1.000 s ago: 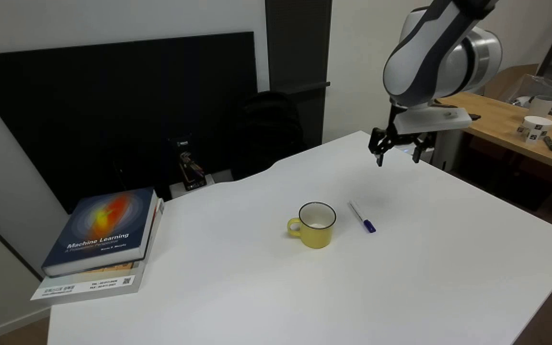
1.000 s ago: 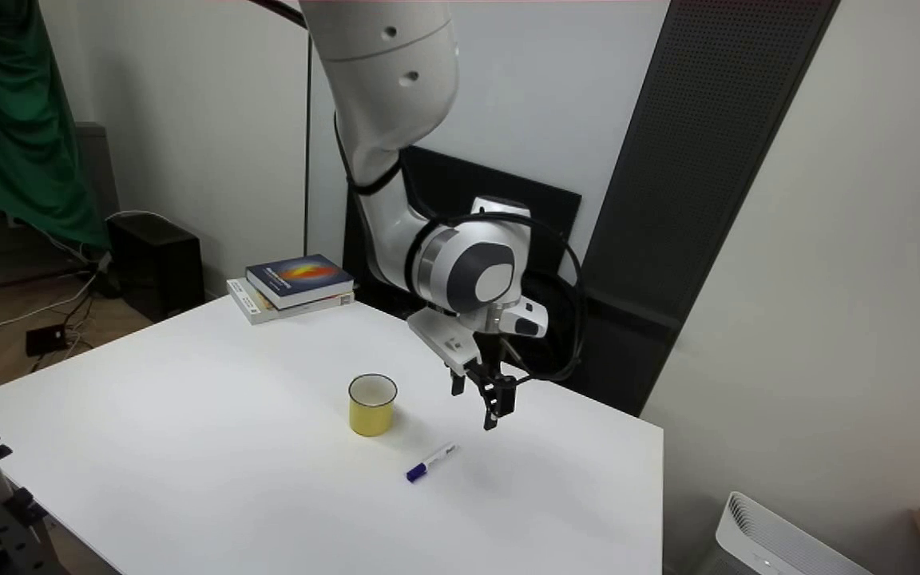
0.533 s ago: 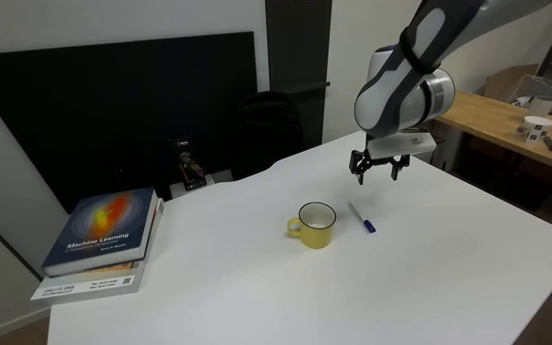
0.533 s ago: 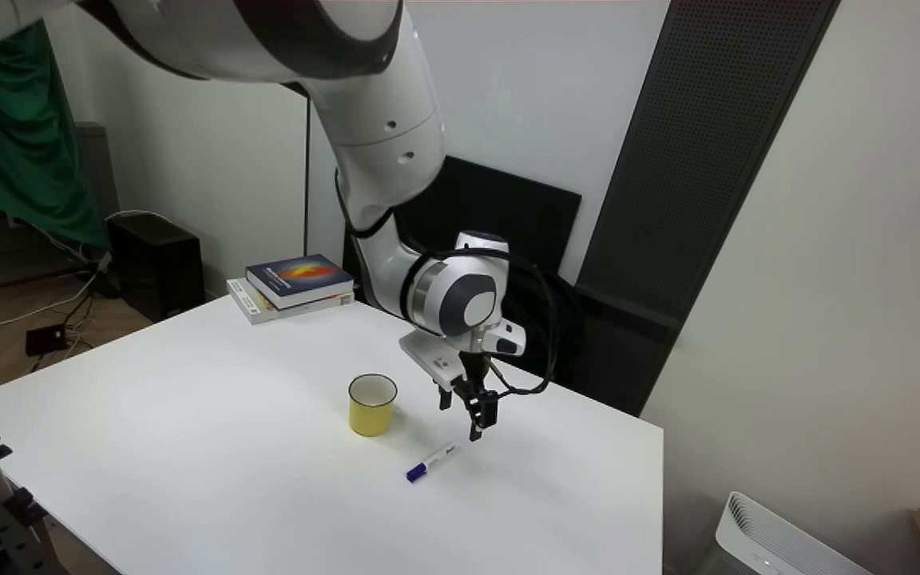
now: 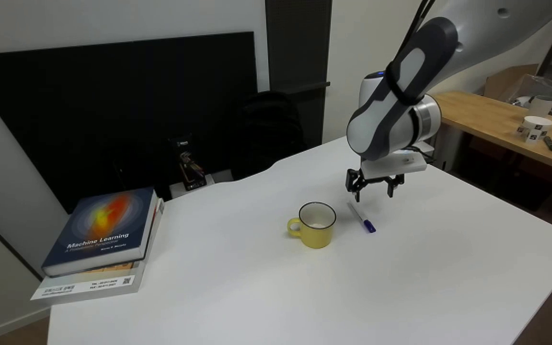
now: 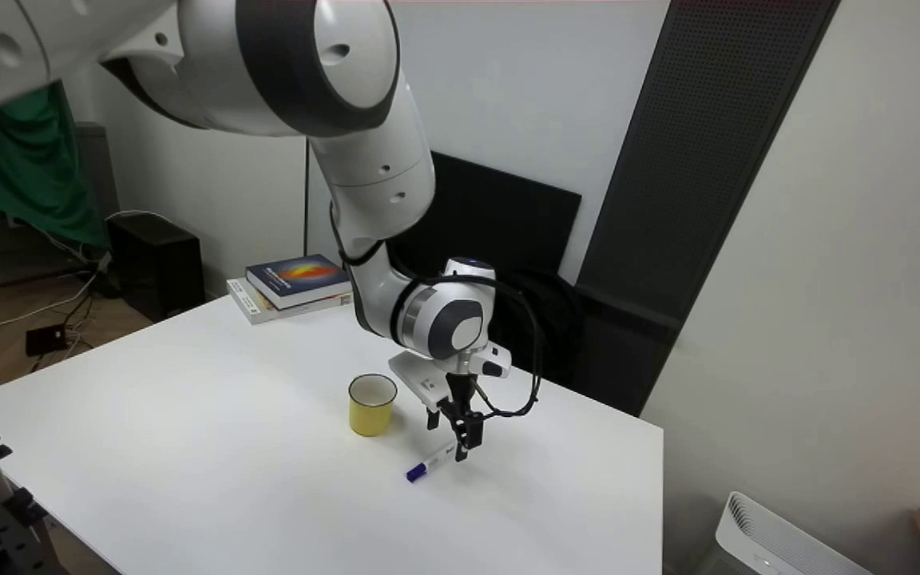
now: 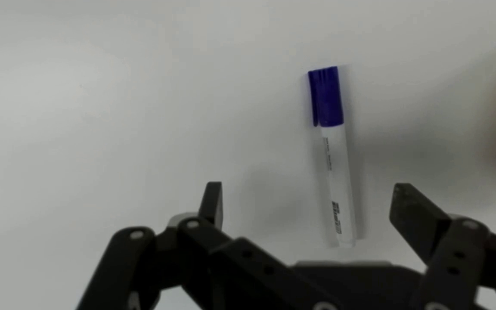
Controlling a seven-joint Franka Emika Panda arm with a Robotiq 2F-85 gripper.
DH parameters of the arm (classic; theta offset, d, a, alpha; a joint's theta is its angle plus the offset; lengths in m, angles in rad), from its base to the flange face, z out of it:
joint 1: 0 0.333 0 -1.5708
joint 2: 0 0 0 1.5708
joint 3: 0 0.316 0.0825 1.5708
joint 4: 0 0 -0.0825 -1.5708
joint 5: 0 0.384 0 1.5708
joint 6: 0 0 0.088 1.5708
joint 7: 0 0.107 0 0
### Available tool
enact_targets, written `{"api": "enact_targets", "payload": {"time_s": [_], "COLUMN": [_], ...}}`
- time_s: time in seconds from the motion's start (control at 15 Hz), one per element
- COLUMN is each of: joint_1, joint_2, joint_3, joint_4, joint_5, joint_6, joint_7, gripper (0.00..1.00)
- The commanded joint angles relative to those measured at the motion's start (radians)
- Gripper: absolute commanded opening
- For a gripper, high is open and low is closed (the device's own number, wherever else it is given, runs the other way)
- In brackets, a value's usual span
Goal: Place the pen inside the yellow mug
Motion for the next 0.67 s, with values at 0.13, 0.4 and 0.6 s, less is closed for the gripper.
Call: {"api": "enact_targets", "payload": {"time_s": [0.13, 0.4, 0.6], "joint_1": [0.002, 0.000, -0.006], "joint_2": [0.046, 0.069, 0.087], "joint_3": [0.007, 0.018, 0.031], "joint_4": [0.039, 0.048, 0.055], "joint_5": [0.021, 0.027, 0.022], "joint_6": [0.020, 0.060, 0.076], "joint_7": [0.031, 0.020, -0.002], "gripper": [1.00, 1.00, 1.00]}}
